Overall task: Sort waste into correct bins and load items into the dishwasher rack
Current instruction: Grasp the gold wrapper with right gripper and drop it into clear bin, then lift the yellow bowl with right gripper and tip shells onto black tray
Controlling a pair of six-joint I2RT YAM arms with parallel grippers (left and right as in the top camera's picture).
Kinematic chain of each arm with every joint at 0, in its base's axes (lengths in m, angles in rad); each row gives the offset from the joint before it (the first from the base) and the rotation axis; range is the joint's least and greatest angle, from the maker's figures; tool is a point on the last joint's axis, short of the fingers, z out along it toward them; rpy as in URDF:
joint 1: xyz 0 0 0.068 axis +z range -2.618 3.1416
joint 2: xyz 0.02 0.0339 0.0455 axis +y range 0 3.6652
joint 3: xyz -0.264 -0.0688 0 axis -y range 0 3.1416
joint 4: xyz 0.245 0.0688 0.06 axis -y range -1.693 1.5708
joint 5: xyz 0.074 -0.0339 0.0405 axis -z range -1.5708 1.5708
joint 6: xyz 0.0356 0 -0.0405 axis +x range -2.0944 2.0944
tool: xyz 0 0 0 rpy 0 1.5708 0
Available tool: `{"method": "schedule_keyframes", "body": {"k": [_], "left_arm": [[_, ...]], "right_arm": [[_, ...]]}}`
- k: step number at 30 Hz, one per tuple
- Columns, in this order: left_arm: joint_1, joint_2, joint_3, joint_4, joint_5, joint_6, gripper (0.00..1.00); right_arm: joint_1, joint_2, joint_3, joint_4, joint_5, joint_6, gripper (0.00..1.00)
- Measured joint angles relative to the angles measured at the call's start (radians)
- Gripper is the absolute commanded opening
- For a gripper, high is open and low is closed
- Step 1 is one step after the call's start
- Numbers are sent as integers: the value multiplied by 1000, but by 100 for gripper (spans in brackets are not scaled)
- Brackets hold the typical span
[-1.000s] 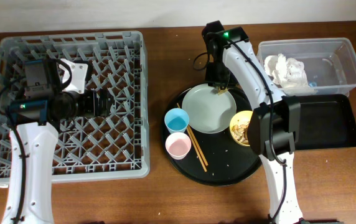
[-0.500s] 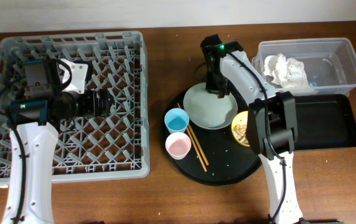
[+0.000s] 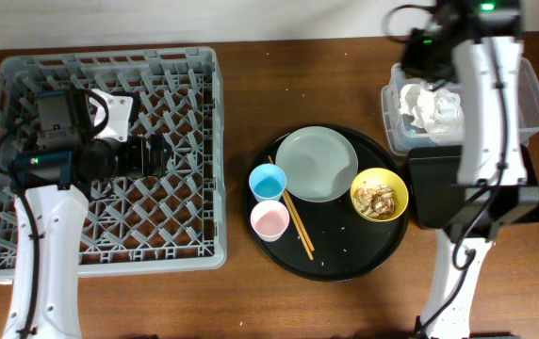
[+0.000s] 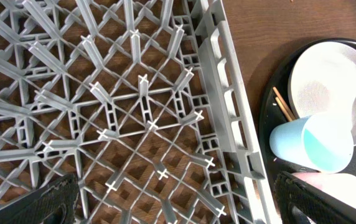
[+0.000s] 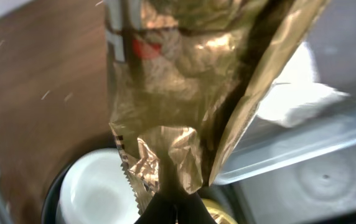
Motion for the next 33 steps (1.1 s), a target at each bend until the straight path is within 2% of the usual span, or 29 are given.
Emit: {"method": "schedule_keyframes", "body": {"k": [1,3,4,5,6,10,12,13,14,15,17,18,21,23,24,25,27,29,31,33], "left_arm": [[0,0,0,-1,0,0,99],[0,0,0,0,0,0,99],[0,0,0,0,0,0,99],[0,0,0,0,0,0,99],[0,0,0,0,0,0,99],[0,0,0,0,0,0,99],[0,0,0,-1,0,0,99],[0,0,0,0,-4,0,99],[0,0,0,0,-8,0,99],[0,0,0,0,-11,0,99],[0,0,0,0,-15,0,99],[0,0,0,-1,-16,0,99],[0,0,0,1,-19,0,99],[0,0,0,1,-22,0,100],[0,0,1,0,-23,0,99],[0,0,2,1,-23,0,99],[0,0,3,0,-23,0,99],[0,0,4,2,-23,0,99],[0,0,4,-1,-23,0,99],[0,0,4,-1,-23,0,99]], "right_arm": [[-60,4,-31,40,-1,15,11],[-127,11,-124,128,-14,32,41],[-139,18,-195,169,-21,37,69],[-137,22,-225,183,-29,35,83],[-136,22,-234,185,-32,24,85],[-135,22,-234,127,-98,-71,80],[-110,-37,-238,24,-121,-114,80],[-79,-103,-238,2,-126,-130,80],[-24,-197,-232,-31,-126,-149,72],[26,-256,-223,-60,-130,-160,71],[131,-289,-243,-98,-129,-167,67],[197,-287,-300,-94,-128,-170,64],[346,-285,-512,-96,-120,-170,63],[370,-339,-656,-82,-80,-158,63],[378,-401,-775,-24,-56,-149,63],[402,-520,-969,109,-37,-146,61],[443,-653,-1228,275,-30,-181,56],[447,-668,-1433,441,-30,-195,52],[447,-658,-1574,568,-30,-217,52],[447,-659,-1617,661,-14,-235,52]]}}
